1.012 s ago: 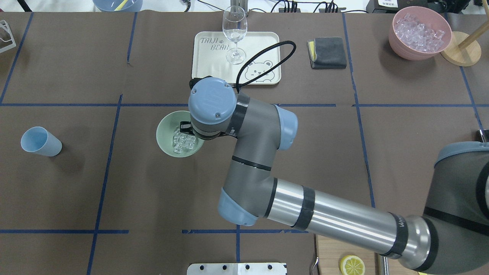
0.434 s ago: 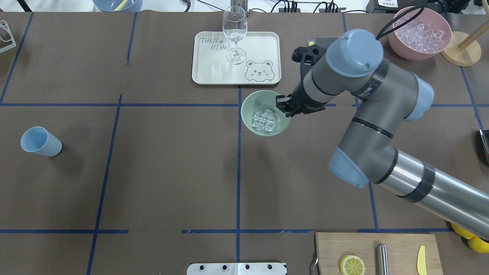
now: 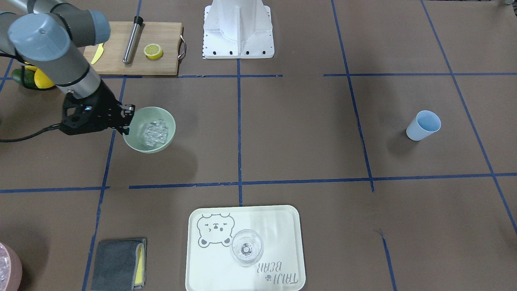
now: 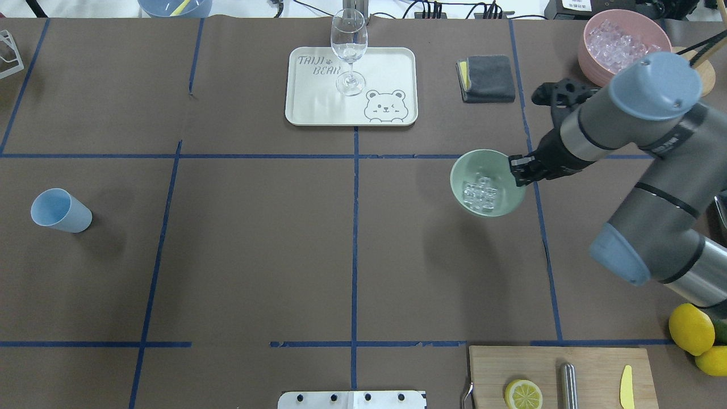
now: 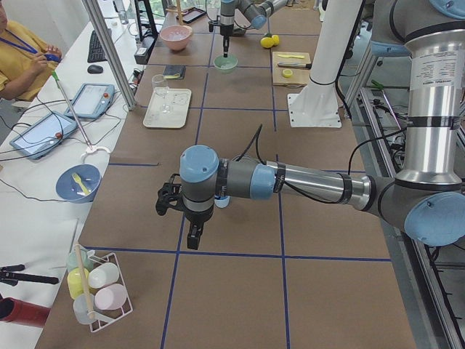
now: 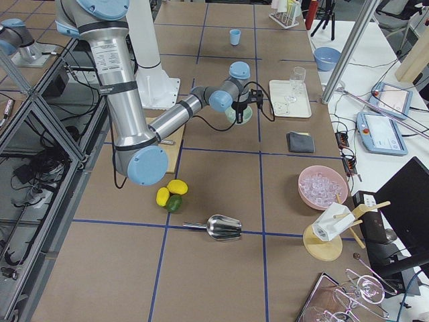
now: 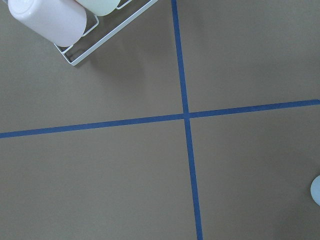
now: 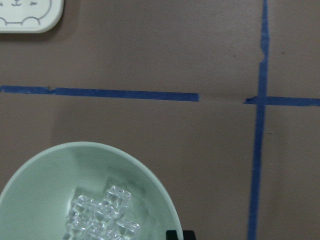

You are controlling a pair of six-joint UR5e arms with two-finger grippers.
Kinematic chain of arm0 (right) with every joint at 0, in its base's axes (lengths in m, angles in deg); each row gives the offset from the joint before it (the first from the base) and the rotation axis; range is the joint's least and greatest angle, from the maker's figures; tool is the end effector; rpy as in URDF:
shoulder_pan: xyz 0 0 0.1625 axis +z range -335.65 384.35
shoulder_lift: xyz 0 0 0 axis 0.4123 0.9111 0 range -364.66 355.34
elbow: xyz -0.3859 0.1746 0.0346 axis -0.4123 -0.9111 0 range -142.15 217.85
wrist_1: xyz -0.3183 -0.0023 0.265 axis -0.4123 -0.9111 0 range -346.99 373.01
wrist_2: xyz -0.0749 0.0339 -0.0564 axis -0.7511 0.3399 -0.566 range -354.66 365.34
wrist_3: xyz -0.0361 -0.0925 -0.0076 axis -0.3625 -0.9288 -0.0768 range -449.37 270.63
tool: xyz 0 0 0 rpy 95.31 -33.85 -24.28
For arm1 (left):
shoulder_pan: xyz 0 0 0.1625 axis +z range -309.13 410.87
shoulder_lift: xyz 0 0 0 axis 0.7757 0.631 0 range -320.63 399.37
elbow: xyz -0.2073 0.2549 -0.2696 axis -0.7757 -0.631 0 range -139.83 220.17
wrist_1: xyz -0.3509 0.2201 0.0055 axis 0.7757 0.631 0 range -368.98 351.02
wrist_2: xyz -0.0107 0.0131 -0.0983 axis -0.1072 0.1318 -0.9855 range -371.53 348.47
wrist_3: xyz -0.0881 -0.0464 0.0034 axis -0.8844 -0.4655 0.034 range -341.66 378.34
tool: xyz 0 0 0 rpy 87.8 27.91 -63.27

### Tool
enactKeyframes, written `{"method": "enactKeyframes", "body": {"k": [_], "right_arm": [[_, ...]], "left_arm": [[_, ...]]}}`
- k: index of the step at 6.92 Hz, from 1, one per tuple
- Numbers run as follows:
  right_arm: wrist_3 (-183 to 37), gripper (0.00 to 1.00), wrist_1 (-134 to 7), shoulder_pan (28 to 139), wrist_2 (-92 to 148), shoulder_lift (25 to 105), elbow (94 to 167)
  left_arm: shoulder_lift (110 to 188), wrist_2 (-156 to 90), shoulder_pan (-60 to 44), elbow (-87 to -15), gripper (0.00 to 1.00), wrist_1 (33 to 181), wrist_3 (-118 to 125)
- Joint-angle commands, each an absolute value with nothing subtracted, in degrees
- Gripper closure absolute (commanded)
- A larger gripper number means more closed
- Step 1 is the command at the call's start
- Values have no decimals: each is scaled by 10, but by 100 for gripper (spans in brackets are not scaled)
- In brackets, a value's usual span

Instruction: Pour ice into bowl

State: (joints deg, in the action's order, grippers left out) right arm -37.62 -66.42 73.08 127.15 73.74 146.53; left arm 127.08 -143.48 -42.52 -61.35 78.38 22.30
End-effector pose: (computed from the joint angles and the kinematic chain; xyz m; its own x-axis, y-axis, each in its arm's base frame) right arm -0.3052 -0.4703 0.3800 0.6466 -0.0607 0.7604 -0.0143 0.9957 0.0917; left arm -0.0949 -0.4729 0.5864 0.7492 0.1010 -0.6546 0.0071 0.9870 0.1604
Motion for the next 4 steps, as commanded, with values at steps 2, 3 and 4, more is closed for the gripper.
{"method": "enactKeyframes", "body": {"k": [2, 3, 4], "right_arm": [[-445, 100, -527, 787, 1294, 908, 1468], [-448, 100, -475, 802, 1328, 937, 1449], [-463, 100, -427, 810, 1333, 952, 1412]], "left_arm": [[1272, -1435, -426, -615, 0, 784, 223], [1272, -1435, -425, -615, 0, 784, 223], [1273, -1435, -425, -615, 0, 784, 223]]}}
